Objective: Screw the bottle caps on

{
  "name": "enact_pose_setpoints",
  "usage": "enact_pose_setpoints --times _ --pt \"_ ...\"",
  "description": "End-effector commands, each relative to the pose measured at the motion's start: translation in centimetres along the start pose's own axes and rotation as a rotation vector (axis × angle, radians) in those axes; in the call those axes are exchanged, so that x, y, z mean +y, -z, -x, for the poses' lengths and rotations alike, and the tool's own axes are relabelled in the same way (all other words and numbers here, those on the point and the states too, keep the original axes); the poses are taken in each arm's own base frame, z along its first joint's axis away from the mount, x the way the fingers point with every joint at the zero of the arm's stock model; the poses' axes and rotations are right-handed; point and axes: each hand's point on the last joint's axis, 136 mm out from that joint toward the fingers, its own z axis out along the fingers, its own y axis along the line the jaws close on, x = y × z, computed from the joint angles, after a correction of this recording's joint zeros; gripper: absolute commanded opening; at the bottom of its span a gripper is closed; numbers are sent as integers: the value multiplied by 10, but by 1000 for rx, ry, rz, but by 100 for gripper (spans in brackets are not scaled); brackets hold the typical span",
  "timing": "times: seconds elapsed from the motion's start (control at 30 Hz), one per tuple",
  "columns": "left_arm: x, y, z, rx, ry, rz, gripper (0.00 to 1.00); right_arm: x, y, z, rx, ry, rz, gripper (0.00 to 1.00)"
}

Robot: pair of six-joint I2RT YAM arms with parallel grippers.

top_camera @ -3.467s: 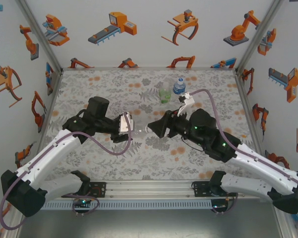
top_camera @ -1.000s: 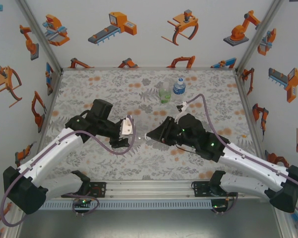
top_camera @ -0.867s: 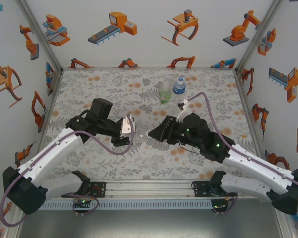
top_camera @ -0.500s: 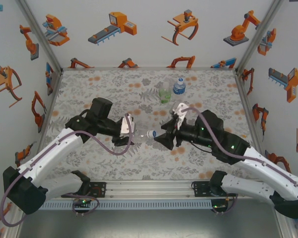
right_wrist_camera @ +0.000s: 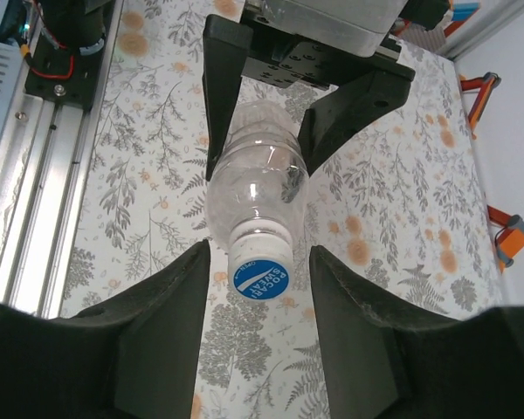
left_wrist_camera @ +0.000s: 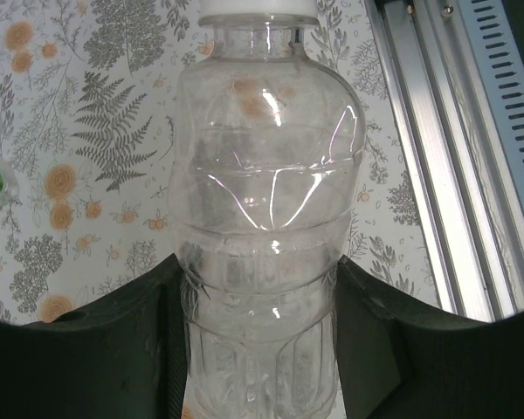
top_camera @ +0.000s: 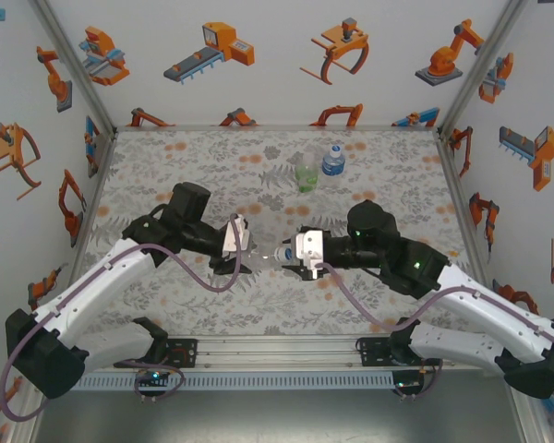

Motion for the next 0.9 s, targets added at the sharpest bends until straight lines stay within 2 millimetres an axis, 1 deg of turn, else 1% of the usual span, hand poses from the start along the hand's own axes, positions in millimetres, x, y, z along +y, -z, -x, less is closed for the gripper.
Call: enact_pose_setpoints --times 0.0,0.2,0.27,0.37,0.43,0.47,0.53,0.6,0.63,0.67,0.73,0.77,0.8,0.87 --pt "-7 0 11 -43 -20 -51 0 6 2 1 -24 62 9 46" --pt "-10 -2 9 -38 -20 -64 0 10 -1 -7 0 52 25 44" --pt "-9 -2 9 -35 -18 -65 0 10 -2 -8 2 51 26 40" --pt "-9 -3 8 -34 -15 -69 0 11 -3 -10 8 46 30 31" --pt "-9 -2 9 -33 -16 -68 0 10 -4 -15 33 1 20 19" --pt "-9 -2 9 -31 -17 -66 0 8 -5 -18 46 -37 9 16" --pt "-9 -3 8 -27 -13 -64 0 4 -7 -24 62 -174 -23 8" --pt "-8 -3 8 -24 -10 -63 0 -1 -10 -28 51 -346 -60 4" --pt "-7 -3 9 -23 -10 -60 0 -8 -11 -30 37 -461 -107 1" --pt "-6 -3 8 -20 -9 -57 0 -16 -12 -34 28 -579 -159 0" --pt "-5 -3 8 -15 -8 -52 0 -33 -13 -50 4 -886 -293 0" --pt "-5 -2 8 -14 -11 -50 0 -37 -14 -61 4 -1018 -345 0" --pt "-5 -2 8 -12 -11 -46 0 -41 -14 -72 1 -1170 -399 0" --pt "-3 -2 8 -8 -13 -37 0 -39 -15 -91 4 -1438 -472 0"
